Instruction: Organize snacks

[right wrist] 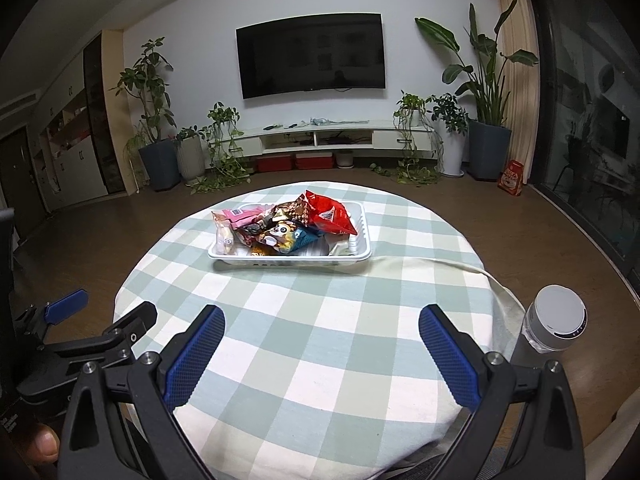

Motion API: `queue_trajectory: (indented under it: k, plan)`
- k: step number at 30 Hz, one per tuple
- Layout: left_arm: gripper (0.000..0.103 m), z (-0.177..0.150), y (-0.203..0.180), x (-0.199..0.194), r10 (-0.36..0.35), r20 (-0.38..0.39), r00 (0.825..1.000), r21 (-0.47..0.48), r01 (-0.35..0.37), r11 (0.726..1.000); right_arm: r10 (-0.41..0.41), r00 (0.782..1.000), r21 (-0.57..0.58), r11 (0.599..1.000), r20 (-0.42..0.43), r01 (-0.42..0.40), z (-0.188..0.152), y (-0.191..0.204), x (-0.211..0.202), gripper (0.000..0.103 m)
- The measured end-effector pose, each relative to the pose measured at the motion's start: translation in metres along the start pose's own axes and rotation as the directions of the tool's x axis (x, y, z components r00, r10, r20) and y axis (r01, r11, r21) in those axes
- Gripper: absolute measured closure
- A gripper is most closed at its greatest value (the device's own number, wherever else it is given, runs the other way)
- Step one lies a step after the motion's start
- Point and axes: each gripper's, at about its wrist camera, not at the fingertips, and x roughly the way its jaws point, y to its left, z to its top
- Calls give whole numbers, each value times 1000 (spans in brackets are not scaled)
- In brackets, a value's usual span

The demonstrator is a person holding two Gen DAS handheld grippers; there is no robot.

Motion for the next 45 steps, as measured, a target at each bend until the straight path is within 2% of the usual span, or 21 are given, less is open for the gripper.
queue_trajectory:
  k: [45]
  plan:
    - [0,-10,2,2,4,1,1000,3,-4,1000,-10,1000,-8,1000,-28,10,-15,-12,-9,3]
